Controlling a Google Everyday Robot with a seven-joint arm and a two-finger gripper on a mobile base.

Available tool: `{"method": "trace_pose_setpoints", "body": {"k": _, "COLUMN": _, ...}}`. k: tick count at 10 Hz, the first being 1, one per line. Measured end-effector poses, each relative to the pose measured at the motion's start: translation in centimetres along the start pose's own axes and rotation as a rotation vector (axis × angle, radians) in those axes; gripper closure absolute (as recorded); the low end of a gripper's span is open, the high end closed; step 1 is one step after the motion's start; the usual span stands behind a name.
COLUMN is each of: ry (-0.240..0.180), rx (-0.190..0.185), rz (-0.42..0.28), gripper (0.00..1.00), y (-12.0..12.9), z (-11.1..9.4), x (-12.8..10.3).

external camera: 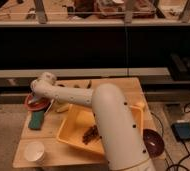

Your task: Wipe red bowl with towel

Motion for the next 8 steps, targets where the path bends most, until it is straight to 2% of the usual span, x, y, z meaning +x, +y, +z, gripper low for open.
{"method": "trace_pose_setpoints", "body": {"k": 2, "ry": -0.006, "rx": 0.044, "rz": -0.032, "gripper": 1.00, "y": -2.6, "z": 0.6, "x": 0.3}}
{"method": "trace_pose_setpoints", "body": {"k": 4, "ry": -0.014, "rx": 0.085, "rz": -0.050, "gripper": 1.00, "y": -3.9, "z": 0.5, "x": 0.1}}
{"method": "trace_pose_setpoints", "body": {"k": 6, "ry": -0.034, "rx": 0.130, "rz": -0.046, "gripper": 1.00, "y": -5.5, "z": 0.0, "x": -1.4}}
{"method": "trace_pose_setpoints", "body": {"k": 8, "ry": -0.055, "rx": 0.147, "rz": -0.031, "gripper": 1.00, "y": -6.0, "z": -0.3, "x": -2.9}}
